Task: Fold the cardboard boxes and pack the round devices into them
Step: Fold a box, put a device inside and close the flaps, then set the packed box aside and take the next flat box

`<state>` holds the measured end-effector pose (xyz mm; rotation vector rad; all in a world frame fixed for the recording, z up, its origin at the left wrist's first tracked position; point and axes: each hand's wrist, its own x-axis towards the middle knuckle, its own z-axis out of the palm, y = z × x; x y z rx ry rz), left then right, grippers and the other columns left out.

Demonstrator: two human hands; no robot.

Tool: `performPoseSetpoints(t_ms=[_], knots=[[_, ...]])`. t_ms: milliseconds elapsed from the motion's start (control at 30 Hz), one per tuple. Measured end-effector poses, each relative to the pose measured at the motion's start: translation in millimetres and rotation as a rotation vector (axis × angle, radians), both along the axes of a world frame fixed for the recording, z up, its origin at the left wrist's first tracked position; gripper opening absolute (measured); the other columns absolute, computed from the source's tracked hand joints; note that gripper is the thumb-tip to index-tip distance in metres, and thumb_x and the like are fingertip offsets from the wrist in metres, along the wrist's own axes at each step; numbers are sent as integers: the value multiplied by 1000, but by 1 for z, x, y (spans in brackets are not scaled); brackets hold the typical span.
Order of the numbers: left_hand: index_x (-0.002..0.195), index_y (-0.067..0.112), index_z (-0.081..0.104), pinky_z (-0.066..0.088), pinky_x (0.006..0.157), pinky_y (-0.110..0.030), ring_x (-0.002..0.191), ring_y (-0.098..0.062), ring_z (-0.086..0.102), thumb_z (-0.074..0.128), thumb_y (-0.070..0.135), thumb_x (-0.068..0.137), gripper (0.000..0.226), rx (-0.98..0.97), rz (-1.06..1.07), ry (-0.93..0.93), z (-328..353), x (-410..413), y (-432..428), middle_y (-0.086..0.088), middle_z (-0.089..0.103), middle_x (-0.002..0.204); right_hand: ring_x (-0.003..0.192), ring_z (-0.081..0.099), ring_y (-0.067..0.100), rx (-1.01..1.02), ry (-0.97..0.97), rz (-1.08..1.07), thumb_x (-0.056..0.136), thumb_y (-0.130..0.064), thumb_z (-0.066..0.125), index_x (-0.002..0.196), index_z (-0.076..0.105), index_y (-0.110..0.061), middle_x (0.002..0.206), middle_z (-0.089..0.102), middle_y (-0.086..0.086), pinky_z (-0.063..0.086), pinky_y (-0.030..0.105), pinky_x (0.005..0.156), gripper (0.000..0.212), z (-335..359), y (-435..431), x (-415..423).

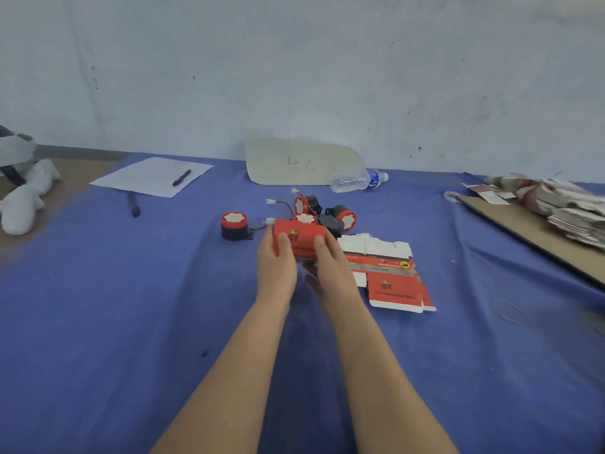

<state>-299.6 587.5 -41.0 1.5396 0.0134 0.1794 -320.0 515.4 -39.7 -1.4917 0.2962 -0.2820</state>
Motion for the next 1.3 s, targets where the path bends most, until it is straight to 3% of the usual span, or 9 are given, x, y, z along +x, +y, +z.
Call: performPoseSetpoints(t_ms=[167,300,533,667,800,967,1033,1133,1300], knots=[[138,9,45,44,103,-49,121,-31,56,38,16,103,36,-122,-283,-153,50,-45,-97,-15,57,132,99,66,22,-50,-243,-422,100,-26,46,129,51,-30,106,68,4,52,41,92,30,48,-82,-69],[138,10,47,45,102,-47,119,-31,57,41,17,102,37,-175,-604,-151,92,-125,-209,-16,58,131,105,59,15,-252,-311,-855,100,-22,44,133,50,-14,126,60,7,45,26,94,34,95,-169,-163],[108,9,63,39,86,-26,105,-19,55,34,34,104,39,95,-1218,-166,118,-261,-300,-9,63,114,147,2,25,-691,149,-1442,96,-9,37,148,27,-13,157,22,8,1,40,118,54,123,-251,-299],[111,1,63,45,96,-42,106,-28,60,40,27,102,36,-86,-991,-112,109,-250,-294,-20,64,115,112,52,9,-538,-248,-1213,95,-3,38,132,48,-10,119,58,-1,37,5,90,39,113,-234,-283],[113,-3,60,53,84,-41,97,-29,64,44,15,95,30,-151,-707,-79,88,-178,-257,-15,67,106,90,65,15,-395,-378,-861,93,-2,41,96,61,-22,92,69,0,52,29,84,28,93,-196,-217],[137,5,43,34,109,-43,133,-31,39,46,23,94,47,365,-169,-1,39,-69,-168,-15,35,147,103,61,26,-433,-35,-483,93,-5,41,106,65,-5,107,66,12,46,32,93,27,47,-151,-125],[140,2,38,31,110,-43,136,-34,33,45,24,94,52,488,-81,78,21,-44,-131,-18,27,151,88,50,27,-557,147,-351,92,-7,41,93,60,-5,90,59,14,40,25,69,20,27,-138,-99],[131,-1,46,43,91,-37,121,-35,48,44,23,94,44,491,-117,174,4,-24,-102,-18,41,141,82,50,25,-640,310,-283,90,-9,39,96,59,-14,86,58,4,37,27,58,21,8,-122,-71],[119,0,55,38,61,-30,100,-29,58,44,21,94,34,452,-240,159,-4,-10,-93,-19,60,119,111,48,31,-797,458,-371,89,-11,40,110,58,-5,113,61,12,40,33,83,27,-6,-113,-47]])
